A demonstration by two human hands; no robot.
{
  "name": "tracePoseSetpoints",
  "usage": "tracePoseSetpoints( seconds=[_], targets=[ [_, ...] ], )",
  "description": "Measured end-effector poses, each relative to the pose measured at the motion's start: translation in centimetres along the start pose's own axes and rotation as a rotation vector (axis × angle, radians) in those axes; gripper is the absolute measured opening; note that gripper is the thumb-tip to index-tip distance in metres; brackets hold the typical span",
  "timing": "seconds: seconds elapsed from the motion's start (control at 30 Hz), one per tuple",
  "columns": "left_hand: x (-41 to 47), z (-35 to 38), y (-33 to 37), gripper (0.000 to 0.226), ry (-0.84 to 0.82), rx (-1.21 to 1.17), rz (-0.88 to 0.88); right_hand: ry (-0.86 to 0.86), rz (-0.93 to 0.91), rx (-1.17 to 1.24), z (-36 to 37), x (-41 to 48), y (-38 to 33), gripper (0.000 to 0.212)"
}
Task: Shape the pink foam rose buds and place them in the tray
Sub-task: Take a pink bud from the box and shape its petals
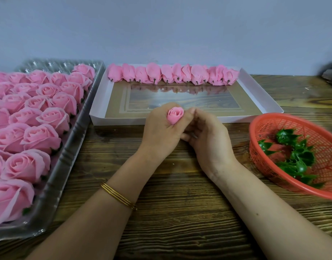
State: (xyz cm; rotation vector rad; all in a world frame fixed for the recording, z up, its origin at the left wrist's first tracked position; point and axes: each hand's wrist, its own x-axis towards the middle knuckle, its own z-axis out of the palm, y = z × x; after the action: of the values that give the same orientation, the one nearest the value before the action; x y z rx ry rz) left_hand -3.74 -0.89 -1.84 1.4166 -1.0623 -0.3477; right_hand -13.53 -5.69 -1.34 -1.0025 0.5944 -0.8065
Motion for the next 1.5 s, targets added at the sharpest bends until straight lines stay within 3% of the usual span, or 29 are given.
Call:
tracePoseSetpoints(
  seconds=[0.1, 0.27, 0.43, 0.6, 0.9, 1.1, 1.27, 1.5],
  targets=[
    [0.2, 0.0, 0.0, 0.037, 0.054, -0.074, -0.027, 0.05, -0.012, 0.022, 0.1, 0.0, -0.2, 0.024],
    [0.2, 0.3, 0.5, 0.039, 0.087, -0.18, -0.072, 0.042, -0.121, -0.267, 0.1, -0.2, 0.5, 0.025],
    [0.1, 0.7, 0.8, 0.03, 0.083, -0.375, -0.2, -0.055, -0.283, -0.428, 0.5, -0.5, 1.0, 0.031],
    [0.0, 0.8, 1.0, 0.018, 0.075, -0.459, -0.282, -0.017, -0.365, -0.549, 0.5, -0.5, 1.2, 0.028],
    [0.3, -0.4, 1.1, 0.028, -0.134, -0.541, -0.344, -0.102, -0.266, -0.472, 0.4, -0.6, 0.5, 0.015],
    [0.5, -0.9, 1.1, 0.025, -0.219, -0.526, -0.355, -0.185, -0.151, -0.395, 0.0, -0.6, -0.1, 0.019],
    [0.4, -0.6, 1.5, 0.024, -0.102, -0.575, -0.409, -0.159, -0.161, -0.381, 0.3, -0.6, 0.2, 0.022],
    [0.2, -0.1, 1.6, 0.02, -0.011, -0.55, -0.431, -0.028, -0.308, -0.567, 0.9, -0.7, 0.9, 0.023]
  ],
)
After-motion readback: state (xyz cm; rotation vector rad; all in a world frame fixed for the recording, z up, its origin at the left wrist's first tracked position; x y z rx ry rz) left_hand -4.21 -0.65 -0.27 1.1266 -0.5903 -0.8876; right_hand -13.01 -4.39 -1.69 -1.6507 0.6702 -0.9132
